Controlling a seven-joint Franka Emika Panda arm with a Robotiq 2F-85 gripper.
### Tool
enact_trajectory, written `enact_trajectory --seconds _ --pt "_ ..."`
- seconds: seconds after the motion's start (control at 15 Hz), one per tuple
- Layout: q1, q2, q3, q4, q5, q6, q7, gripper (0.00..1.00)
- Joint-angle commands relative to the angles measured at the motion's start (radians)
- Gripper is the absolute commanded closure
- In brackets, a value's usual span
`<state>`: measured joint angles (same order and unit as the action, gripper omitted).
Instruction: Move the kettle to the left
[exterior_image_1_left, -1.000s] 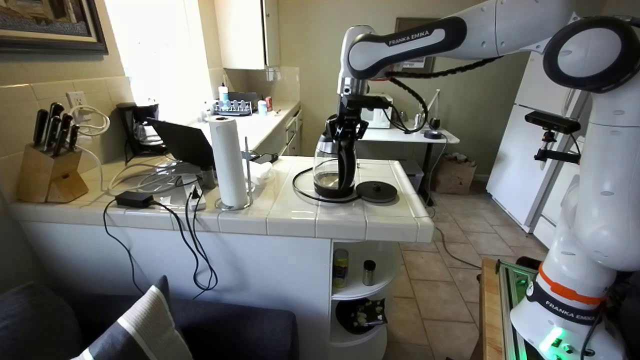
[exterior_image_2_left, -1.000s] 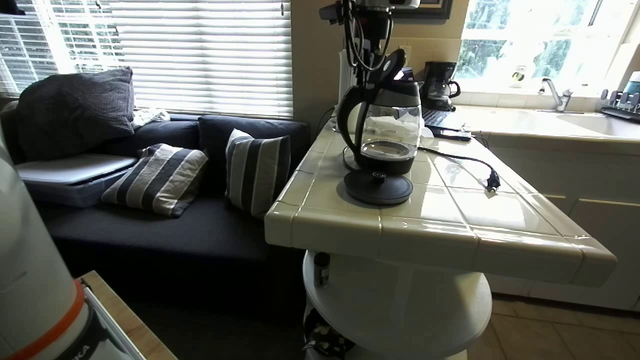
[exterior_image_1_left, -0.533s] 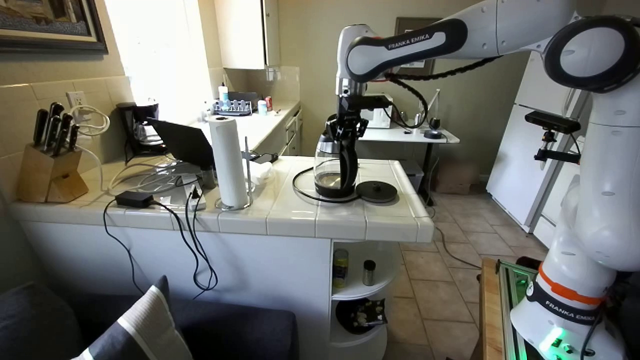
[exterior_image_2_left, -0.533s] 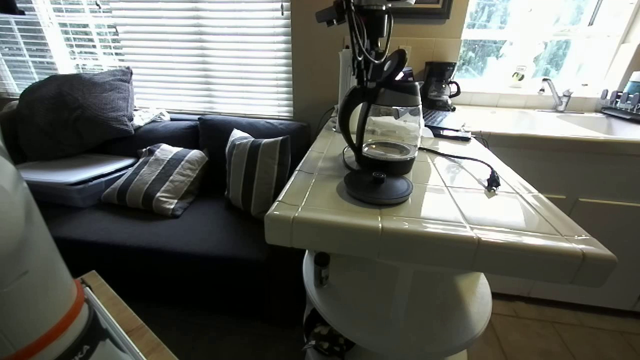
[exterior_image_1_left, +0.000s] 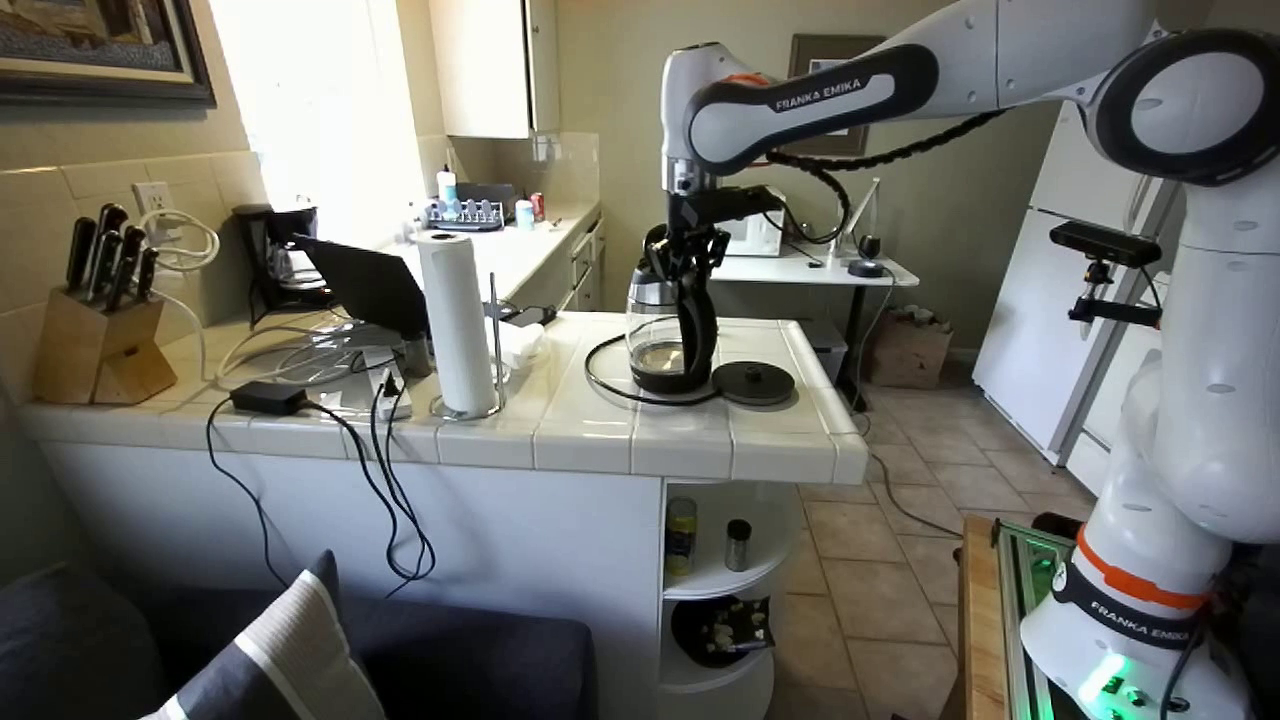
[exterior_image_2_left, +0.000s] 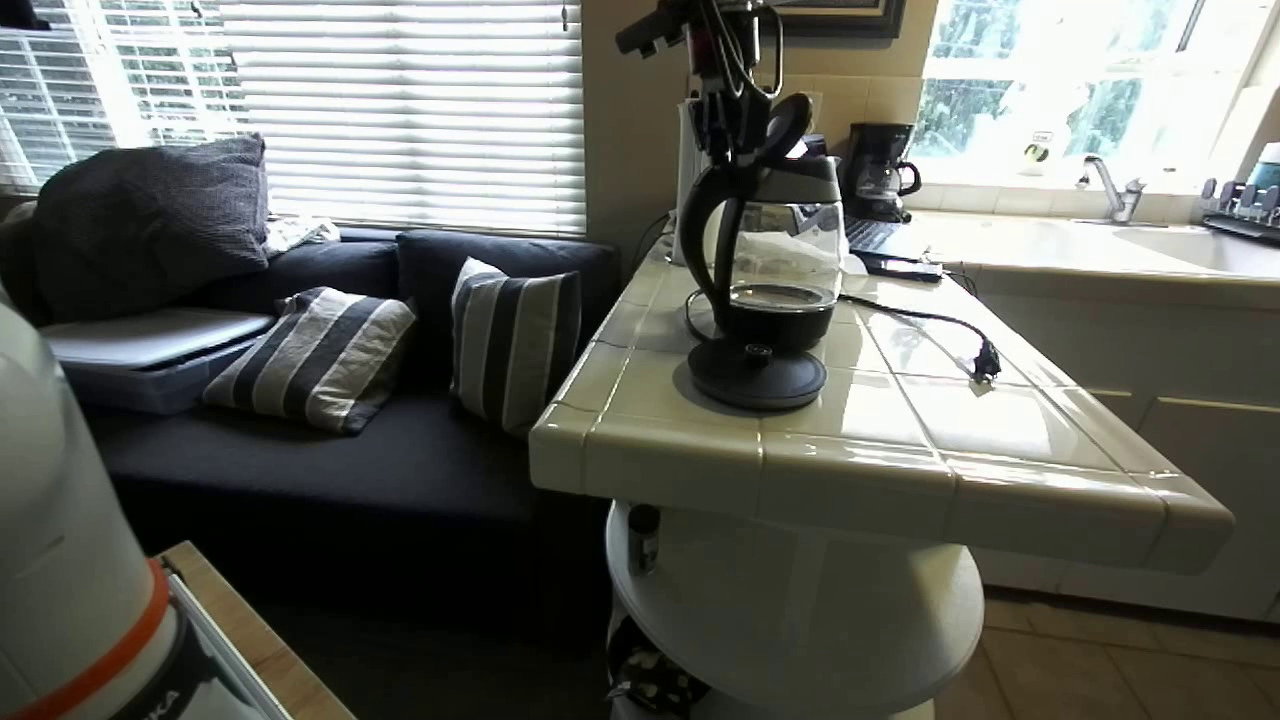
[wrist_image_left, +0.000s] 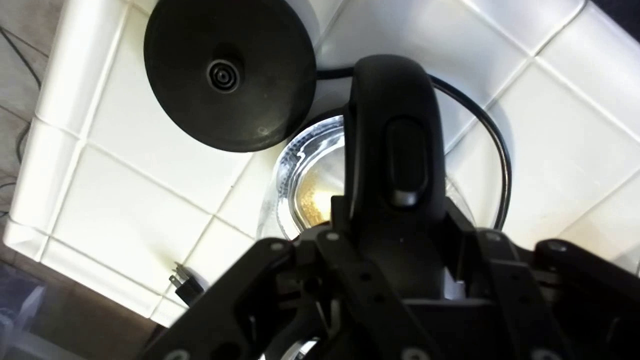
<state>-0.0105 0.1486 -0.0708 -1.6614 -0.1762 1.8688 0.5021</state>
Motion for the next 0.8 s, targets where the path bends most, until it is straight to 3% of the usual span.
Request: enact_trajectory --seconds 0.0,0.47,0.73 --pt "0.004 -0.030 0.002 -0.006 -0.034 0.057 -0.024 0.80" --pt "0.002 -0.049 0.003 -0.008 -0.057 0.147 -0.025 0.80" --pt "-0.002 -0.050 0.004 0.000 -0.041 0.129 -0.032 0.80"
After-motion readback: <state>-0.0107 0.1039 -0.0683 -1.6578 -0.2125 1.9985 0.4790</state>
